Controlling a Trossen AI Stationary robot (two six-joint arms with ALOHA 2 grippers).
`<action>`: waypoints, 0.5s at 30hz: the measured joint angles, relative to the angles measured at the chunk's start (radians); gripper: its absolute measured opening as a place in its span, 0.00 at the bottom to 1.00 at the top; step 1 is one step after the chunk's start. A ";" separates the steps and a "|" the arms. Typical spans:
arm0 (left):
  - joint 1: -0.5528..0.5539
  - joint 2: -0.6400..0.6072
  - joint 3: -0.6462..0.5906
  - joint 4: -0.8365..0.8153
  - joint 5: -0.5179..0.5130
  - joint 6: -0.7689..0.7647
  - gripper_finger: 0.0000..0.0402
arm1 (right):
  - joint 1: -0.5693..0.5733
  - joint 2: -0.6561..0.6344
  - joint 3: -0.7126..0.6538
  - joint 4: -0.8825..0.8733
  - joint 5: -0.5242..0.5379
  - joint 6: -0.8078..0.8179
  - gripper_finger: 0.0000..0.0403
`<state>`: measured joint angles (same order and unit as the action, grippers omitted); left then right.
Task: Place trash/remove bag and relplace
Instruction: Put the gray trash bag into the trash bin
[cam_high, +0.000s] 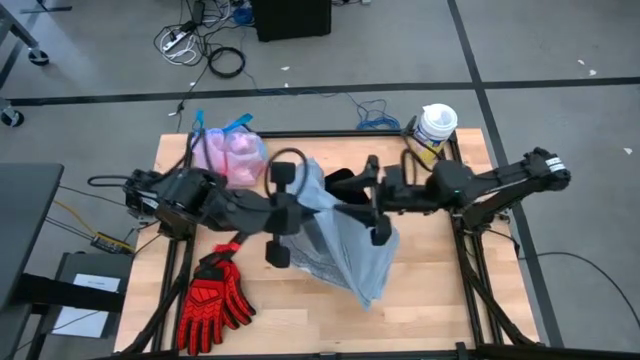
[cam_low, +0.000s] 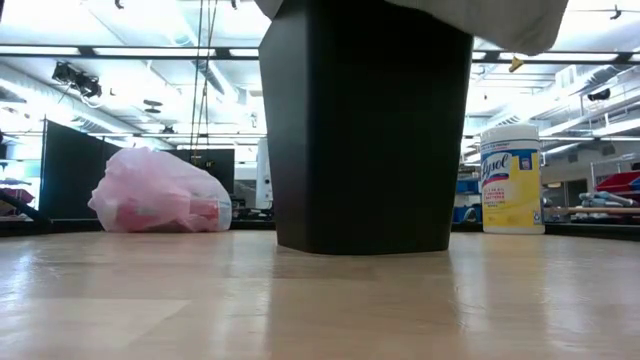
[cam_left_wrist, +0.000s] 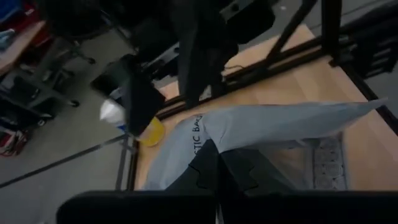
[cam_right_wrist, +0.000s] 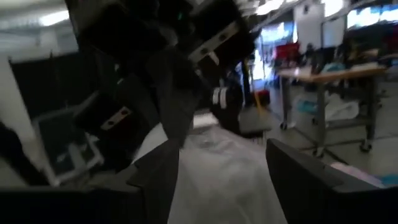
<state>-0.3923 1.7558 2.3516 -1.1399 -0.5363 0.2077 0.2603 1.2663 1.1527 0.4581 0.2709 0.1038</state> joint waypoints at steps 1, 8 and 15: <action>0.000 0.008 0.000 -0.003 0.000 0.000 0.01 | -0.007 0.016 0.023 -0.033 -0.014 0.001 0.57; 0.000 0.035 -0.001 -0.040 -0.010 -0.033 0.01 | -0.021 0.076 0.110 -0.214 -0.140 0.010 0.56; -0.009 0.039 -0.001 -0.037 -0.019 -0.111 0.01 | -0.026 0.074 0.112 -0.232 -0.151 0.020 0.56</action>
<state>-0.4013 1.7947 2.3505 -1.1764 -0.5557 0.0968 0.2347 1.3399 1.2648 0.2257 0.1201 0.1234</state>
